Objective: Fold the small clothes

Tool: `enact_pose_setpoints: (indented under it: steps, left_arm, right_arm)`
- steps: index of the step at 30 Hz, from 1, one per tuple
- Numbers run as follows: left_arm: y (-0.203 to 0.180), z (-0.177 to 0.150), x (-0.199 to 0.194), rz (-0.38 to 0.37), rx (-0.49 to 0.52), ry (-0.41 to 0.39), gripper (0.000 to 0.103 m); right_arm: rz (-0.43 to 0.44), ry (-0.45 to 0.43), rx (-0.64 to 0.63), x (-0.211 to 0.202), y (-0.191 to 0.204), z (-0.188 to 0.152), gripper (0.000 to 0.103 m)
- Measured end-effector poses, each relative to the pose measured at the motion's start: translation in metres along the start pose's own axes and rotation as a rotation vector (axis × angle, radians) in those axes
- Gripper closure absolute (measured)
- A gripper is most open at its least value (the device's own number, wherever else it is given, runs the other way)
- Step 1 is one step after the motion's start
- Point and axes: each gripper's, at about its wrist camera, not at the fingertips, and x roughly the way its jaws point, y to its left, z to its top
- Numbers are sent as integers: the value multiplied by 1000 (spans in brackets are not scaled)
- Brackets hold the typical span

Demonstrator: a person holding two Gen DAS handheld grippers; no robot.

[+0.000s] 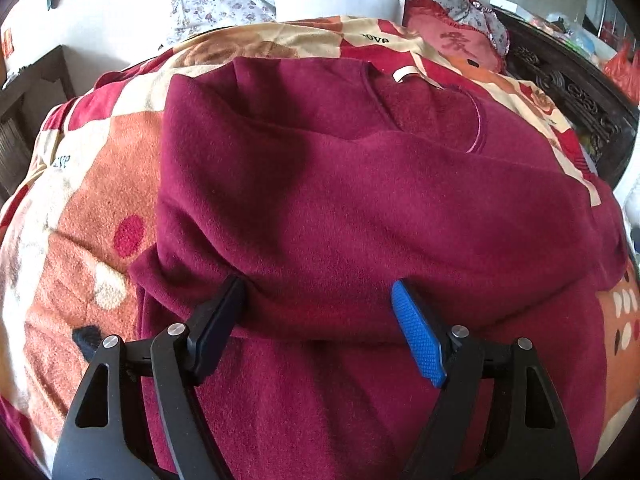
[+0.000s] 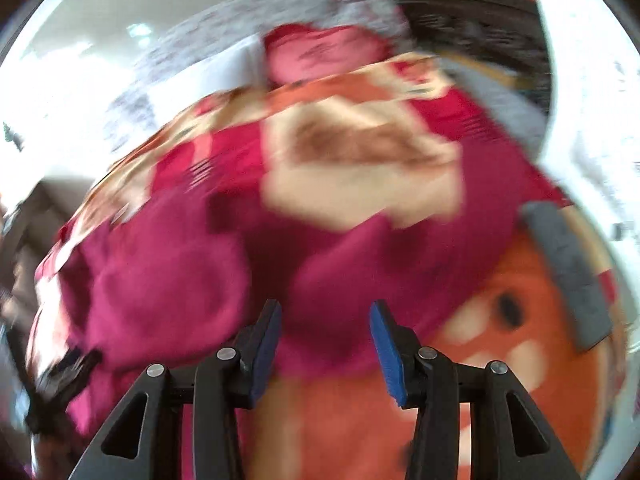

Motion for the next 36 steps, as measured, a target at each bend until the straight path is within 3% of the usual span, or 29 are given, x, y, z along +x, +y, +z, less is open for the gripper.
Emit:
enact_pose_setpoints:
  steps: [4,9,15,19,20,21,24,26,30,36]
  left_arm:
    - [-4,-4,0,12,4,-21,25]
    - [-5,-9,-1,19,6,-43,25]
    - [-8,-9,2,36,12,-42,23]
    - [-10,-10,3,40,14,-49,22]
    - [-10,-10,3,40,15,-50,22]
    - [-10,-10,3,39,14,-49,21]
    - [-10,-10,3,39,13,-50,21]
    - [-10,-10,3,38,12,-51,21]
    - [-8,-7,2,23,10,-43,21]
    - [-1,-1,-13,-24,-17,-15,21]
  right_arm:
    - [-128,30,62,25,-46,47,56]
    - [-194,58,116,65,-82,89,56]
    - [-284,90,134,111,-101,111,56]
    - [-281,79,121,122,-109,115,56]
    - [-287,80,91,121,-107,116,59]
    - [-295,84,73,120,-106,116,73]
    - [-265,86,98,111,-116,111,95]
    - [-216,60,139,97,-123,107,95]
    - [-18,-59,202,41,-123,101,95]
    - [201,-200,66,-51,-64,97,96]
